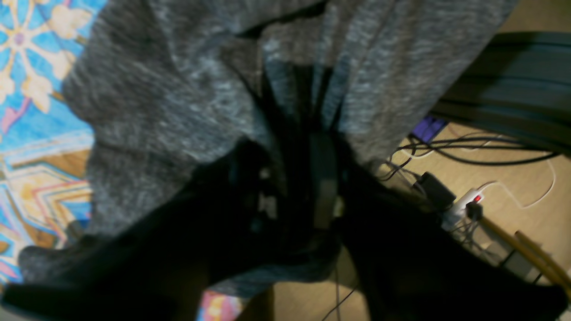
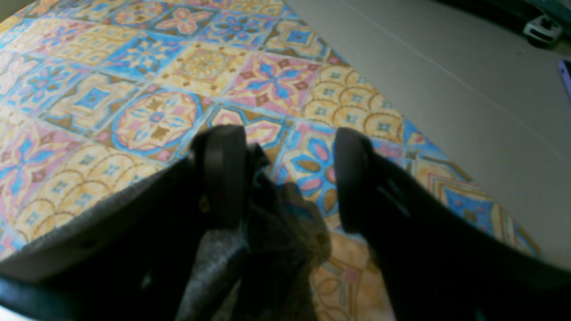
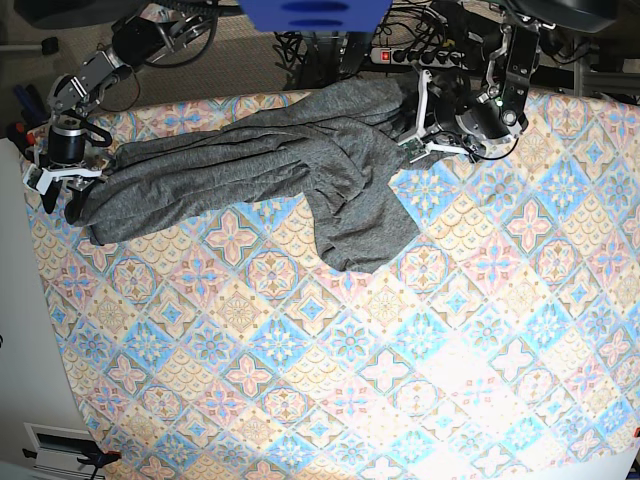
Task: Layout the t-shirt on the table in an organized manner, then fold the t-shirt properly
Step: 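Lift and pull the shirt ends apart with both grippers to stretch it, then move the right gripper to the shirt middle and grasp the fabric, then fold the grasped fabric with the right gripper toward the left gripper, then drag the shirt end with the right gripper away from the left gripper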
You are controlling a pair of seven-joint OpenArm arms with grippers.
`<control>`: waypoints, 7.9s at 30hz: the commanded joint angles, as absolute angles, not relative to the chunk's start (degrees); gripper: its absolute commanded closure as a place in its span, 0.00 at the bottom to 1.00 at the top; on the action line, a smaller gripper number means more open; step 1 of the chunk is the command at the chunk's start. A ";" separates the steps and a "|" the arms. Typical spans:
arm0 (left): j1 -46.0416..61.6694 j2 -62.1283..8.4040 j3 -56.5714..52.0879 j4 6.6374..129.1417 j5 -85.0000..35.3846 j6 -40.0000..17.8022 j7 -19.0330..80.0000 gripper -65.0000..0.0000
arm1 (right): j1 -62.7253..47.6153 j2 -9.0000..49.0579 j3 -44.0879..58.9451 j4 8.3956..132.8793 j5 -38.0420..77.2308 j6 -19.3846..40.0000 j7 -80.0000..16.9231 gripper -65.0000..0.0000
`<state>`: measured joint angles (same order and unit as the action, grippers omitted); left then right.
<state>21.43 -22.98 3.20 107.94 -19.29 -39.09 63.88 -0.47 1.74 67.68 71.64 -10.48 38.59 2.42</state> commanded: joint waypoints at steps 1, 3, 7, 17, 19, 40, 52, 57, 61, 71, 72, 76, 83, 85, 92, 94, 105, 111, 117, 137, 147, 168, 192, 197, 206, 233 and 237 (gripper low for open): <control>21.49 -23.25 2.07 107.91 -16.40 -38.37 65.19 0.63 | 0.04 2.59 68.09 72.92 -9.10 38.81 4.18 0.53; 21.93 -21.58 -0.57 108.53 -16.75 -38.46 64.66 0.59 | 0.13 2.59 69.32 73.63 -9.10 38.81 4.53 0.53; 23.60 -17.10 -5.14 110.55 -16.66 -38.73 58.15 0.56 | 0.13 2.07 69.93 76.88 -9.10 38.81 9.80 0.53; 25.80 -13.93 -5.41 114.24 -16.57 -38.73 50.68 0.57 | -0.04 -1.71 65.89 80.40 -12.35 38.90 19.82 0.53; 26.07 -13.93 -5.49 114.51 -16.66 -38.73 50.59 0.57 | -0.48 -1.89 63.78 81.19 -13.93 38.99 20.53 0.53; 25.63 -13.76 5.05 110.46 -16.48 -38.73 50.68 0.57 | -11.65 -1.89 17.01 89.54 -17.80 38.99 9.36 0.53; 26.07 -13.93 5.14 110.29 -16.57 -38.73 50.68 0.57 | -11.12 -1.80 2.33 89.54 -17.80 38.99 -9.45 0.53; 26.07 -13.93 5.14 110.29 -16.57 -38.73 50.68 0.57 | -4.88 -1.63 -0.22 89.01 -17.80 38.99 -14.64 0.53; 26.07 -13.93 5.23 110.29 -16.57 -38.73 50.68 0.57 | 0.48 -1.63 -0.75 88.92 -17.71 38.99 -18.15 0.53; 26.07 -13.93 4.97 110.29 -16.57 -38.73 50.68 0.57 | 5.41 -1.63 -0.66 85.23 -17.80 40.00 -21.14 0.53; 26.07 -13.93 4.97 110.29 -16.57 -38.73 50.68 0.57 | 5.41 -1.63 -0.66 83.82 -17.80 40.00 -21.14 0.53; 26.07 -13.93 4.97 110.29 -16.57 -38.73 50.68 0.57 | 5.41 -1.63 -0.66 78.55 -17.80 40.00 -21.05 0.53; 26.07 -13.93 4.97 110.29 -16.57 -38.73 50.68 0.57 | 5.41 -1.63 -0.75 73.45 -17.80 40.00 -20.97 0.53; 26.07 -13.93 4.97 110.29 -16.57 -38.73 50.68 0.57 | 5.41 -1.63 -0.75 71.69 -17.89 40.00 -20.97 0.53; 26.07 -13.93 4.97 110.29 -16.57 -38.73 50.68 0.57 | 5.41 -1.63 -5.93 69.41 -17.89 40.00 -20.97 0.53; 26.07 -13.93 4.97 110.29 -16.57 -38.73 50.68 0.57 | 5.41 -1.63 -8.84 69.41 -17.89 40.00 -20.97 0.53; 26.15 -13.93 4.97 110.29 -16.57 -38.73 50.77 0.57 | 5.41 -1.63 -11.03 69.41 -17.89 40.00 -20.97 0.54; 26.15 -13.93 4.97 110.29 -16.57 -38.73 50.77 0.57 | 5.41 -1.54 -10.68 70.11 -17.89 40.00 -21.05 1.00; 26.15 -13.93 4.97 110.29 -16.48 -38.73 50.77 0.57 | 5.41 -1.54 -10.07 70.37 -18.42 40.00 -21.32 1.00; 14.55 -13.76 0.57 96.66 -15.96 -38.11 51.03 0.57 | 5.49 -2.15 15.34 80.92 -24.48 40.00 -21.05 1.00; 9.45 -15.69 0.48 92.35 -15.96 -38.11 51.03 0.57 | 8.57 -4.26 26.86 84.18 -24.48 40.00 -21.14 1.00; 10.68 -15.78 0.48 92.35 -15.96 -38.11 51.03 0.57 | 8.57 -4.00 26.95 83.56 -24.57 40.00 -21.05 1.00; 12.26 -15.69 0.48 92.53 -16.04 -38.20 51.03 0.57 | 8.57 -3.91 27.38 75.74 -20.44 40.00 -14.90 0.56; 12.35 -15.78 0.48 92.53 -16.04 -38.20 51.03 0.57 | 8.57 -2.77 31.52 70.37 -18.15 40.00 -12.88 0.59; 12.35 -15.78 0.48 92.53 -16.04 -38.20 51.03 0.57 | 12.26 -0.31 35.91 68.70 -18.15 40.00 -11.03 0.58; 12.26 -15.60 0.48 92.53 -16.04 -38.20 51.12 0.57 | 8.66 3.47 31.60 65.63 -18.24 40.00 -11.47 0.58; 12.26 -15.43 0.57 92.53 -16.04 -38.20 51.12 0.57 | 6.90 1.80 28.79 69.05 -18.24 40.00 -11.47 0.58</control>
<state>11.64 -14.98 0.62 92.73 -19.51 -39.03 46.48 5.23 1.98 29.15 67.72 -19.38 39.57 -13.02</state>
